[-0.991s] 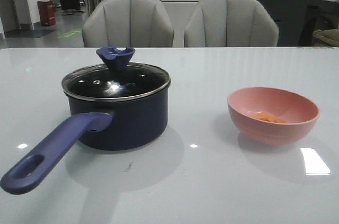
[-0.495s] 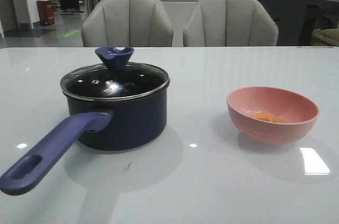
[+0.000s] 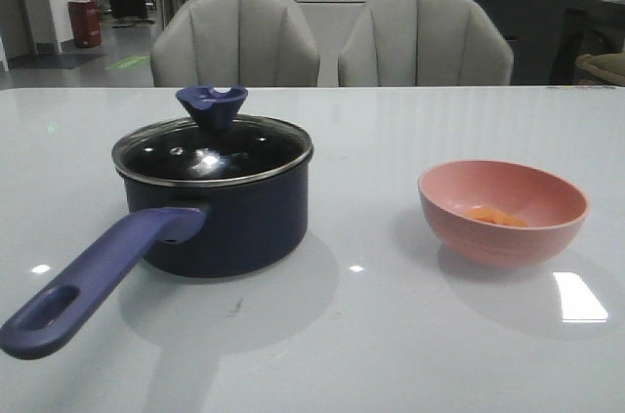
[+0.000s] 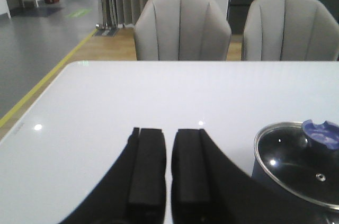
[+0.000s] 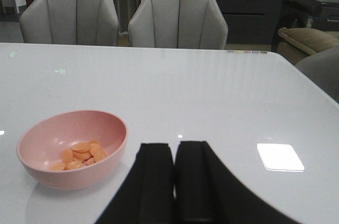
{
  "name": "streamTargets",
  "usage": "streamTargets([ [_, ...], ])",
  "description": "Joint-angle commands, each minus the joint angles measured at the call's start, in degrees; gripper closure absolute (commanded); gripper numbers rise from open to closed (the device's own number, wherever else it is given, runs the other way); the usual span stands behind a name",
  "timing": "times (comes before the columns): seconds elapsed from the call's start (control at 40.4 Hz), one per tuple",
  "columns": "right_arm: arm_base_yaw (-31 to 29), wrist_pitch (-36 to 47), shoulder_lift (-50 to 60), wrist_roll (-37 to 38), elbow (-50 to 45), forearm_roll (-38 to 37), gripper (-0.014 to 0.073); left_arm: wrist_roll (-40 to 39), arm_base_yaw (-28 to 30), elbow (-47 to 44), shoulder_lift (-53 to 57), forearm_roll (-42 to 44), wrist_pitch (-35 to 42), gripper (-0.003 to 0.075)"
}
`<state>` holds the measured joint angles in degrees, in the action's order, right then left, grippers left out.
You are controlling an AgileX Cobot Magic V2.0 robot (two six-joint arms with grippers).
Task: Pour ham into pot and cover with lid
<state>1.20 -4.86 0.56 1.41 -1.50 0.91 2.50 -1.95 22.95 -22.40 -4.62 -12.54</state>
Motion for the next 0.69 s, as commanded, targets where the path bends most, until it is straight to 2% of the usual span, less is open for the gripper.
streamTargets([
  [0.0,-0.34,4.86,1.20,0.06,0.24,-0.30,0.0437,-0.58,0.10,1.84,-2.33,-0.77,4.24,0.0589],
  [0.198,-0.34,4.86,1.20,0.06,0.24,-0.30,0.0437,-0.58,0.10,1.84,-3.45,-1.07,3.98,0.0587],
  [0.322,-0.34,4.86,1.20,0.06,0.24,-0.30,0.0437,-0.58,0.10,1.84,-4.09,-2.64,3.03,0.0545],
  [0.396,-0.34,4.86,1.20,0.06,0.24,-0.30,0.0437,-0.58,0.10,1.84,-4.81,-2.64,3.03,0.0461],
  [0.545,-0.34,4.86,1.20,0.06,0.24,-0.30,0.0437,-0.58,0.10,1.84,-5.10,-2.64,3.03,0.0149],
  [0.594,-0.34,4.86,1.20,0.06,0.24,-0.30,0.0437,-0.58,0.10,1.94,-5.10,-2.77,3.03,0.0077],
  [0.669,-0.34,4.86,1.20,0.06,0.24,-0.30,0.0437,-0.58,-0.47,1.94,-5.10,-2.80,3.03,0.0038],
])
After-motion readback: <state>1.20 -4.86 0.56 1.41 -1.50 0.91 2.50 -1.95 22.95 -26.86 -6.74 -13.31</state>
